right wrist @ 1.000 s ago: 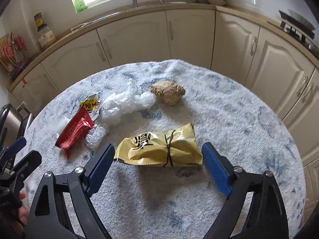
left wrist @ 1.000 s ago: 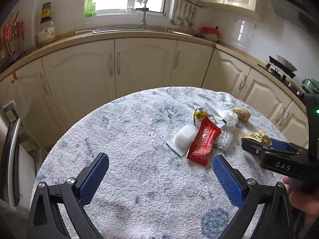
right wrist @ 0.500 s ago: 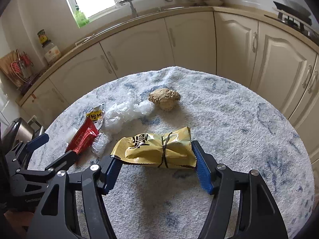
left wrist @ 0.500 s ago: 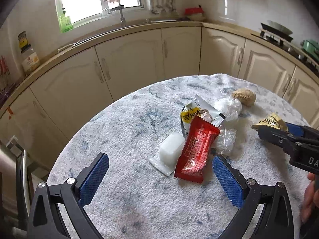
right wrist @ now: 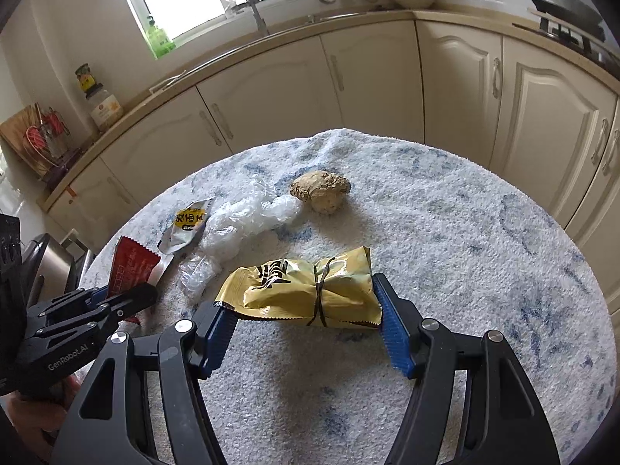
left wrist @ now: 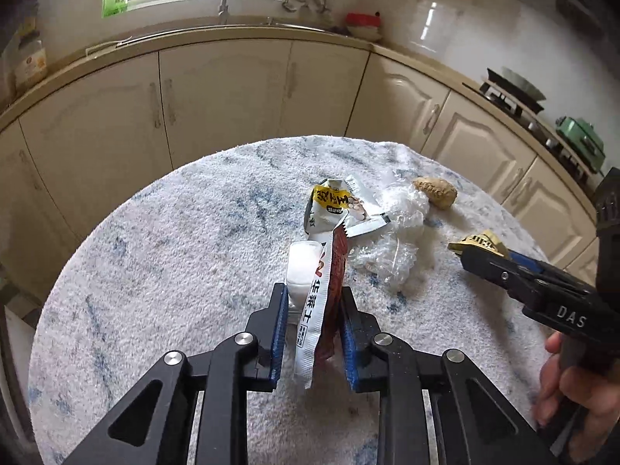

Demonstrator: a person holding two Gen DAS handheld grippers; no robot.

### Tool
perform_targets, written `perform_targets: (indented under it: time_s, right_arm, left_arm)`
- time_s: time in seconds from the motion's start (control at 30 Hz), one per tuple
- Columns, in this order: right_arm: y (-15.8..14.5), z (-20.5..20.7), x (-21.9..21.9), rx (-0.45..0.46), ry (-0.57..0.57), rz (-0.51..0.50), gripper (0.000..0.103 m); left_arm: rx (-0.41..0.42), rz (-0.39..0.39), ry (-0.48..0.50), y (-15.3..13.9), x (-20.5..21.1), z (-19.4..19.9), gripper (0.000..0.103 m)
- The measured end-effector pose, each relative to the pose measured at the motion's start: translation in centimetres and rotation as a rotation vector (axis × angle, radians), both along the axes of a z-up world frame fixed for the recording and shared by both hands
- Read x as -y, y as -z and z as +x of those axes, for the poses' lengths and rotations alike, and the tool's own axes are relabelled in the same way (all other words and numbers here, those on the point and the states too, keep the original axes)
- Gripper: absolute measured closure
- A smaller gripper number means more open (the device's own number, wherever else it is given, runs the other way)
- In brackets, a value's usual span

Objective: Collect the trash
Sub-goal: 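Grasp the yellow tied package with the right gripper while the left grasps the red wrapper, then lift the yellow package and red wrapper off the table with both grippers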

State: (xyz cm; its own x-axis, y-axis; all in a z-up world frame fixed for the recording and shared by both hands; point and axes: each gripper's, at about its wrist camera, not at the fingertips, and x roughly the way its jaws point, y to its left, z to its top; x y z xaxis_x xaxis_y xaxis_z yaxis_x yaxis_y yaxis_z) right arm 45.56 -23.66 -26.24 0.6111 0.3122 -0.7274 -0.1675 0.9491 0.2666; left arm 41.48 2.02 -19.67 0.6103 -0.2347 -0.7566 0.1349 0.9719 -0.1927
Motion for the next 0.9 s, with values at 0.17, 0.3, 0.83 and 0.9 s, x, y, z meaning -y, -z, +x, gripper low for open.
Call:
perform_targets:
  time_s: [0.17, 0.3, 0.83, 0.9]
  right_arm:
    - [-0.1, -0.3, -0.1, 0.005, -0.008, 0.008, 0.036]
    - [-0.4, -0.6, -0.1, 0.013, -0.015, 0.006, 0.036]
    - [-0.5, -7.3, 3.3, -0.003, 0.02, 0.032, 0.036]
    - [-0.8, -8.1, 3.7, 0.004, 0.024, 0.037, 0.036]
  left_arm:
    - [0.034, -0.016, -0.011, -0.3, -0.7, -2.4, 0.082]
    - [0.055, -0.024, -0.017, -0.6, -0.8, -4.2, 0.082]
    - [0.166, -0.008, 0.026, -4.0, 0.2, -12.8, 0.082]
    - [0.203, -0.019, 0.039, -5.1, 0.5, -13.8, 0.082]
